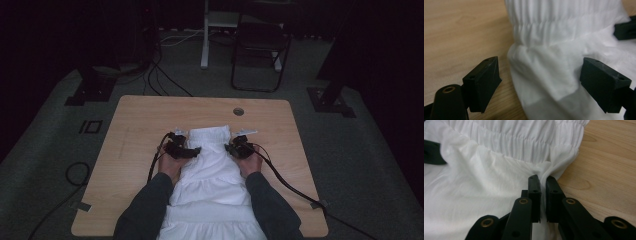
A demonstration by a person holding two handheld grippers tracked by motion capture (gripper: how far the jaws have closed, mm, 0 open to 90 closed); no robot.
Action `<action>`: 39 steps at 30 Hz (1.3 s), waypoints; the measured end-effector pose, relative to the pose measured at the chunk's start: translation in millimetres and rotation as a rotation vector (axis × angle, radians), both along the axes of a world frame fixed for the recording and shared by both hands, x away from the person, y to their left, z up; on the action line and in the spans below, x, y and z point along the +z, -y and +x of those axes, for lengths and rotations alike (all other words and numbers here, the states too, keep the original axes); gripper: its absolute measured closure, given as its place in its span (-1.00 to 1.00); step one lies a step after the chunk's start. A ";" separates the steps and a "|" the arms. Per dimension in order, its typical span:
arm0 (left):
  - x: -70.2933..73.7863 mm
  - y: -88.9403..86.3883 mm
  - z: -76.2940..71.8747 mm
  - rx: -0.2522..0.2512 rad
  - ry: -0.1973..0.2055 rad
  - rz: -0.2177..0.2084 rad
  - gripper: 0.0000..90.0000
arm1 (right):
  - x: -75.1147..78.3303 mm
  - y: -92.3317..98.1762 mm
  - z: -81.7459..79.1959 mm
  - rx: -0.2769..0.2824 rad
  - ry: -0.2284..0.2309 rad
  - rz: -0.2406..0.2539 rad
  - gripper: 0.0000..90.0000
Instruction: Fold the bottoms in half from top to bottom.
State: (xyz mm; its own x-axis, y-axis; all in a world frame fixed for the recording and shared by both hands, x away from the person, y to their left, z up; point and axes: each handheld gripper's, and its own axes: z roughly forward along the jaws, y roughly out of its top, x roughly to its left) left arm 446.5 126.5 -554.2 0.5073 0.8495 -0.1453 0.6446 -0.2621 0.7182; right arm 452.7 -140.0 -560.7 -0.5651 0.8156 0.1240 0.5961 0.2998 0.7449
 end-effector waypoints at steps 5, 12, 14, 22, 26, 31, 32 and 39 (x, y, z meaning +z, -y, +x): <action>-1.2 0.9 -1.0 -0.046 0.015 0.013 -0.40 | -0.1 -0.4 -0.3 -0.007 0.000 0.002 0.87; -0.6 6.9 -2.7 -0.070 0.030 0.049 -0.12 | 1.8 0.3 2.4 -0.005 -0.034 0.029 0.49; -0.2 7.9 -2.6 -0.071 0.028 0.056 -0.12 | 3.7 -1.5 4.3 -0.007 -0.030 -0.001 0.31; -0.5 11.2 -3.1 -0.073 0.041 0.072 -0.01 | 1.9 -8.6 5.8 0.009 0.015 -0.041 0.05; 0.0 14.6 -3.5 -0.070 0.046 0.088 0.11 | 1.8 -10.5 3.9 0.022 0.040 -0.079 0.30; 0.0 18.1 -4.3 -0.074 0.054 0.098 0.34 | 2.7 -10.1 4.1 0.020 0.021 -0.060 0.72; 0.0 18.1 -4.3 -0.074 0.054 0.098 0.40 | 2.9 -10.0 4.1 0.022 0.015 -0.054 0.77; 0.3 14.9 -2.8 -0.100 0.031 0.056 0.79 | 5.5 -8.5 4.1 0.023 0.002 -0.036 0.88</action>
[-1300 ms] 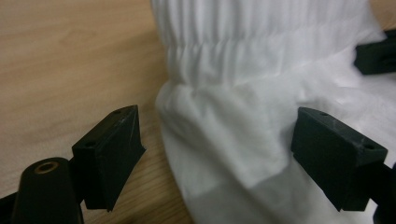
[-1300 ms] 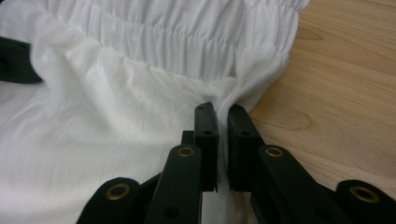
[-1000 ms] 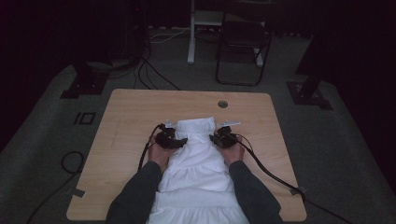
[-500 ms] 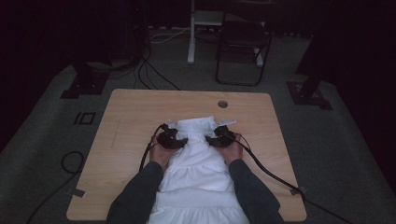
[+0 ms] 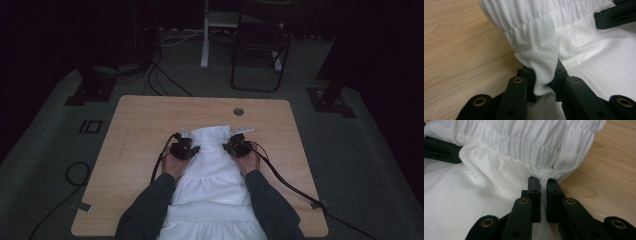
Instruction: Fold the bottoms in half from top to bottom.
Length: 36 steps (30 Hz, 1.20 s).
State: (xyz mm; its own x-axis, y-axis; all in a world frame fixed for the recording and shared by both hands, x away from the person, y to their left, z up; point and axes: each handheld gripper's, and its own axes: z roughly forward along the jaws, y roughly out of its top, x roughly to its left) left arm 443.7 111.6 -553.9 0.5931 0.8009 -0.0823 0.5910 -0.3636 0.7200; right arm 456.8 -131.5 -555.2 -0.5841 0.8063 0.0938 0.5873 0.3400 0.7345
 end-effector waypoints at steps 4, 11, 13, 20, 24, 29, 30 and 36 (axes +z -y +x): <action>12.1 -3.5 6.6 -0.011 0.014 -0.021 0.82 | 13.8 6.7 2.2 0.001 0.019 0.044 0.89; 66.5 0.1 16.7 -0.032 0.134 -0.034 0.83 | 53.6 16.3 8.1 0.006 0.106 0.059 0.89; 90.6 2.4 20.9 -0.041 0.185 -0.033 0.83 | 70.5 20.5 10.3 0.004 0.144 0.075 0.89; 145.7 7.4 26.2 -0.049 0.288 -0.060 0.83 | 135.0 31.1 10.9 -0.008 0.279 0.104 0.88; 145.1 6.6 16.8 -0.071 0.283 -0.062 0.82 | 137.7 34.2 2.0 0.018 0.273 0.096 0.88; 144.6 4.8 -3.1 -0.105 0.285 -0.079 0.82 | 136.4 38.6 -12.6 0.048 0.267 0.099 0.88; 145.1 4.3 -10.1 -0.117 0.291 -0.090 0.82 | 136.5 40.8 -19.0 0.056 0.268 0.103 0.88; 140.2 0.6 -61.9 -0.191 0.297 -0.110 0.80 | 131.5 50.8 -65.4 0.129 0.271 0.105 0.87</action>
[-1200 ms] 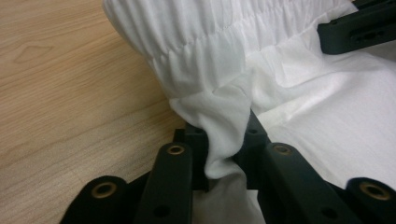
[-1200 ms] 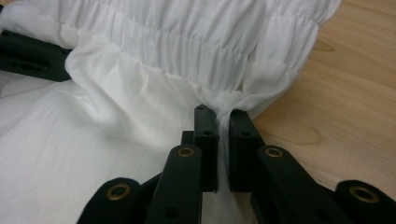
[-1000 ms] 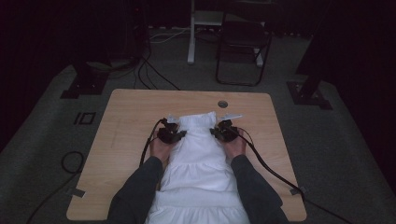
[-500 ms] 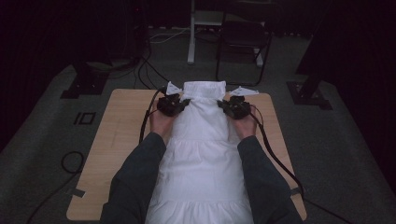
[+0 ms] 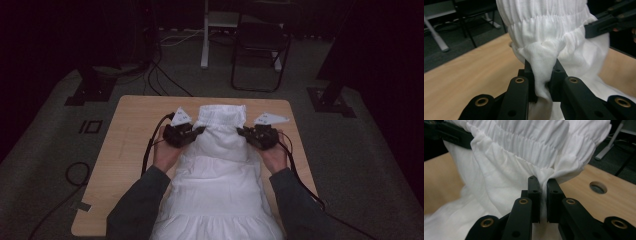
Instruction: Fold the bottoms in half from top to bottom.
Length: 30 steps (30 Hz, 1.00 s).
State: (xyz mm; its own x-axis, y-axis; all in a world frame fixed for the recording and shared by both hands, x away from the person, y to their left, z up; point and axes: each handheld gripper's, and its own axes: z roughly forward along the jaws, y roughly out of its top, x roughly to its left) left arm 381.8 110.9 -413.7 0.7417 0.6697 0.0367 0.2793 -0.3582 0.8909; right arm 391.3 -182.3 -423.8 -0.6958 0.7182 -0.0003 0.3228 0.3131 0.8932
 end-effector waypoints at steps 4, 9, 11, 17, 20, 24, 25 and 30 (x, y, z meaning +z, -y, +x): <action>-12.7 -4.3 -36.0 -0.049 -0.023 -0.008 0.79 | -10.5 3.4 -35.0 0.043 -0.005 -0.014 0.87; -35.4 -6.1 -69.5 -0.093 -0.059 0.017 0.77 | -29.6 6.8 -66.9 0.073 -0.024 -0.021 0.87; -50.3 -5.7 -80.8 -0.113 -0.099 0.040 0.76 | -45.1 6.5 -82.0 0.086 -0.042 -0.048 0.87; -111.4 -3.1 -98.9 -0.131 -0.270 0.140 0.75 | -97.0 1.9 -112.0 0.112 -0.147 -0.136 0.87; -137.0 -1.0 -98.7 -0.115 -0.288 0.220 0.75 | -118.6 -3.3 -117.0 0.129 -0.201 -0.174 0.86; -139.0 -0.8 -94.7 -0.105 -0.263 0.232 0.75 | -126.5 -7.7 -114.2 0.128 -0.236 -0.196 0.85; -139.0 -0.8 -94.7 -0.105 -0.263 0.232 0.74 | -126.5 -7.7 -114.2 0.128 -0.236 -0.196 0.85; -139.6 -0.2 -80.9 -0.083 -0.249 0.227 0.74 | -131.1 -17.0 -101.6 0.101 -0.235 -0.269 0.86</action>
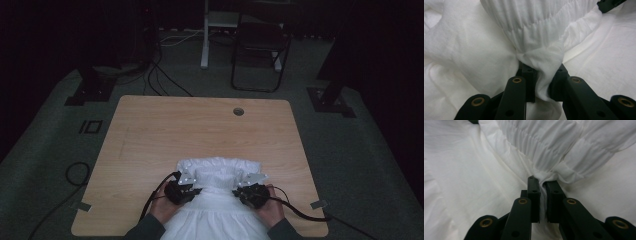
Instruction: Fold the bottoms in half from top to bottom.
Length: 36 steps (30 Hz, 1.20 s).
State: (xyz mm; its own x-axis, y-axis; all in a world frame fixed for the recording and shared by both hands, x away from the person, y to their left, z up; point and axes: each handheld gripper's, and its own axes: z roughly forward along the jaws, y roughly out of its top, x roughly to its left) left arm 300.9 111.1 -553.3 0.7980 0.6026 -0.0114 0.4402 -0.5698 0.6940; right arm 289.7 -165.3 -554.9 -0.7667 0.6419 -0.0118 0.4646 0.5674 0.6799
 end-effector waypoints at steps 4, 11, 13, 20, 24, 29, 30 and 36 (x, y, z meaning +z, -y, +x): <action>1.5 2.8 6.6 0.035 -0.023 -0.019 0.72 | 0.7 -5.3 22.1 -0.020 0.057 -0.053 0.88; 1.8 -0.9 24.1 0.063 -0.007 -0.008 0.71 | 2.4 -12.6 61.8 -0.043 0.049 -0.042 0.88; 3.4 -4.3 35.3 0.076 0.013 0.022 0.72 | 3.2 -19.0 70.0 -0.052 0.052 -0.048 0.88; 11.3 -17.5 94.2 0.122 0.070 0.133 0.72 | 4.6 -39.3 100.9 -0.080 0.008 0.005 0.88; 13.6 -16.9 122.1 0.128 0.095 0.173 0.73 | 5.3 -45.3 120.4 -0.109 -0.001 0.021 0.88; 16.4 -5.7 153.5 0.166 0.112 0.216 0.72 | 6.3 -44.9 151.4 -0.142 0.001 0.029 0.87; 16.7 -3.3 157.0 0.171 0.114 0.221 0.72 | 6.9 -44.0 160.4 -0.152 0.007 0.022 0.87; 15.1 7.0 172.7 0.224 0.103 0.174 0.72 | 8.3 -35.5 191.3 -0.220 0.008 0.021 0.86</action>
